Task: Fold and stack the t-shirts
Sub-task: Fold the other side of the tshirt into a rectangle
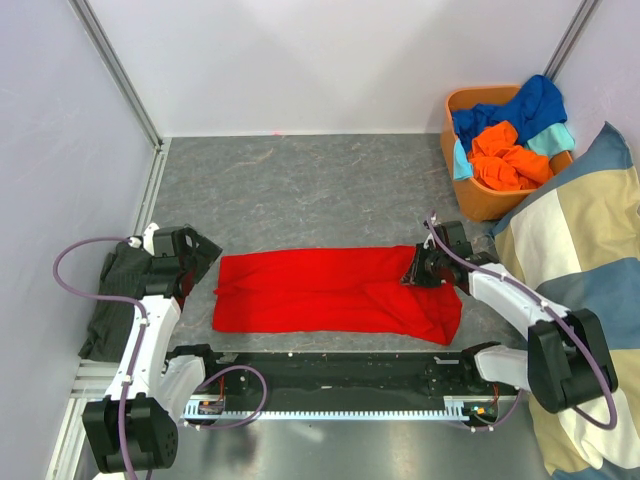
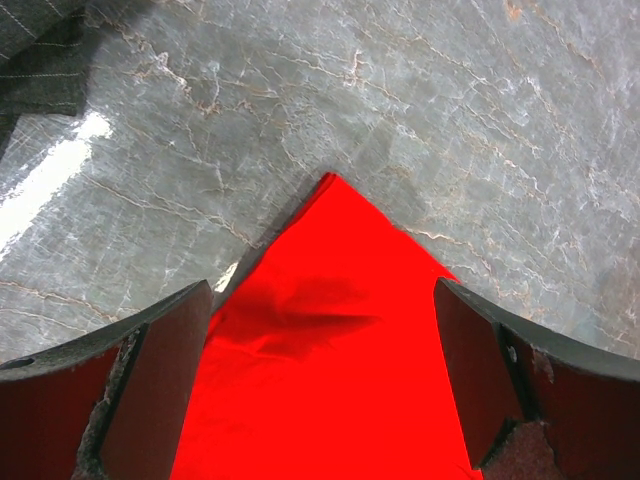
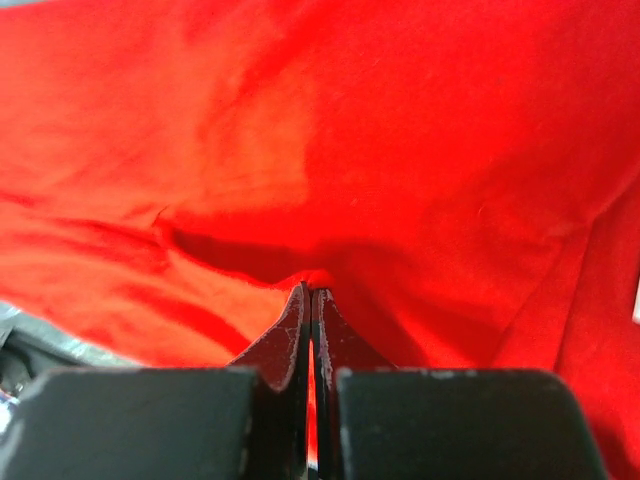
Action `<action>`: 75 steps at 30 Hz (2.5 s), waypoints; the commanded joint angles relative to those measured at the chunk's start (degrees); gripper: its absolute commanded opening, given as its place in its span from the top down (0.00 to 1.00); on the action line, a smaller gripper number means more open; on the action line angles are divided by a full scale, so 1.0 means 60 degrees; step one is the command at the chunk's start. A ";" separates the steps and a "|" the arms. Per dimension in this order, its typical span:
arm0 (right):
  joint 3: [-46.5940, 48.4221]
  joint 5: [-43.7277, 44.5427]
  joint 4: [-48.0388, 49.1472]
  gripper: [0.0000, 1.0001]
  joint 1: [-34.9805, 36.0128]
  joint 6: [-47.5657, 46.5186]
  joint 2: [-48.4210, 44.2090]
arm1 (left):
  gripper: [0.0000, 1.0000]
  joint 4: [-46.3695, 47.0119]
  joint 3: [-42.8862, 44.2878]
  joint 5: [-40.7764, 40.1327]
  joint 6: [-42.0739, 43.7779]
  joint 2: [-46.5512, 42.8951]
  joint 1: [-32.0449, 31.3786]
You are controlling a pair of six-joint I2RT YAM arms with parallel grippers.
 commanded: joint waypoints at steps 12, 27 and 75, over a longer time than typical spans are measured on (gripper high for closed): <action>0.0428 -0.1427 -0.2417 1.00 0.0411 -0.0324 -0.1718 | 0.00 0.0276 -0.0140 0.0189 -0.0115 -0.0079 0.0050; -0.0231 -0.1971 -0.1496 0.99 0.1714 0.0993 -0.1925 | 0.00 0.0378 -0.0213 0.0379 -0.0247 -0.0006 0.0050; 0.3855 0.5369 -0.1744 0.48 -0.0041 -0.0323 0.1298 | 0.00 0.1814 0.0344 0.1742 0.1569 0.0799 0.0050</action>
